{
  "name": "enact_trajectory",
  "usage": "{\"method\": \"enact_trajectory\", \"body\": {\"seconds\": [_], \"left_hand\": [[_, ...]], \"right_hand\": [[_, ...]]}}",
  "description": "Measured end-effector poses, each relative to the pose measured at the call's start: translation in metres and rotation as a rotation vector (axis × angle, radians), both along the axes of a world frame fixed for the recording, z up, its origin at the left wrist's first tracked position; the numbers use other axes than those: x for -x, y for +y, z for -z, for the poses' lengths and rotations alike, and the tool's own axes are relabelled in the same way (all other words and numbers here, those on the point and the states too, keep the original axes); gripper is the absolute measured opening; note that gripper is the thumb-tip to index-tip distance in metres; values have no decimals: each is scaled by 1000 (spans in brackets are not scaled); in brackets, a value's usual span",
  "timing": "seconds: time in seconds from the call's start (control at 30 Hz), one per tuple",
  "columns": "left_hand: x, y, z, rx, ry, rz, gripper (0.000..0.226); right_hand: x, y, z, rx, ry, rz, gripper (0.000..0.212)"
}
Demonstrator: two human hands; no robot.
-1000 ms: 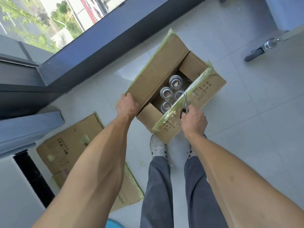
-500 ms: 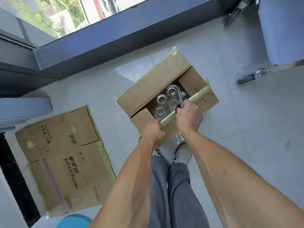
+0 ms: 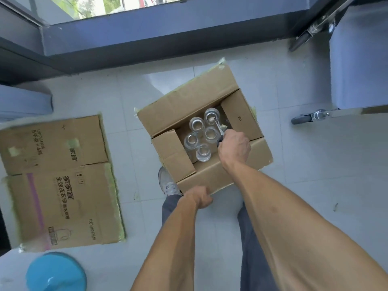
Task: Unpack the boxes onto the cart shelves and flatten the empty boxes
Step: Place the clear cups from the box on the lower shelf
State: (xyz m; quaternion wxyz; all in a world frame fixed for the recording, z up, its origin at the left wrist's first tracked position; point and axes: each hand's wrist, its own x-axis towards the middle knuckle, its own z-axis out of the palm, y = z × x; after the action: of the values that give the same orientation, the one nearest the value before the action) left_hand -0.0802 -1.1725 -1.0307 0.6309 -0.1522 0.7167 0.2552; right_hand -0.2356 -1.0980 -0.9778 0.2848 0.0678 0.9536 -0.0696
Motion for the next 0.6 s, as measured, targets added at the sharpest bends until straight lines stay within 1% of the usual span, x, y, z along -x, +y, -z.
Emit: {"method": "enact_trajectory", "body": {"seconds": [0.07,0.13,0.17,0.2,0.23,0.33,0.37,0.4,0.47,0.5,0.6], "left_hand": [[15,2,0,136,137,-294,17],[44,9,-9,251,209,-651,21],[59,9,-13,261,218,-811,24],[75,10,-21,261,225,-921,27],[97,14,-31,269,239,-981,28],[145,17,-55,295,317,-995,23],[159,17,-63,271,327,-1065,24],[176,17,-70,214,323,-1185,26],[206,15,-82,80,246,-1434,30],[221,12,-86,31,230,-1514,29],[249,7,-85,9,252,-1631,17]], "right_hand": [[-1,17,0,19,-4,-18,9],[2,38,-7,33,-22,-37,9],[4,44,-11,49,-18,-57,11],[6,49,-16,61,-18,-82,12],[16,54,-25,73,-19,-118,13],[49,63,-43,120,-5,-120,15],[60,64,-49,135,-2,-117,16],[72,63,-56,144,8,-121,15],[90,59,-66,143,27,-165,12],[98,57,-70,142,43,-195,11],[113,55,-74,162,50,-276,9]]}}
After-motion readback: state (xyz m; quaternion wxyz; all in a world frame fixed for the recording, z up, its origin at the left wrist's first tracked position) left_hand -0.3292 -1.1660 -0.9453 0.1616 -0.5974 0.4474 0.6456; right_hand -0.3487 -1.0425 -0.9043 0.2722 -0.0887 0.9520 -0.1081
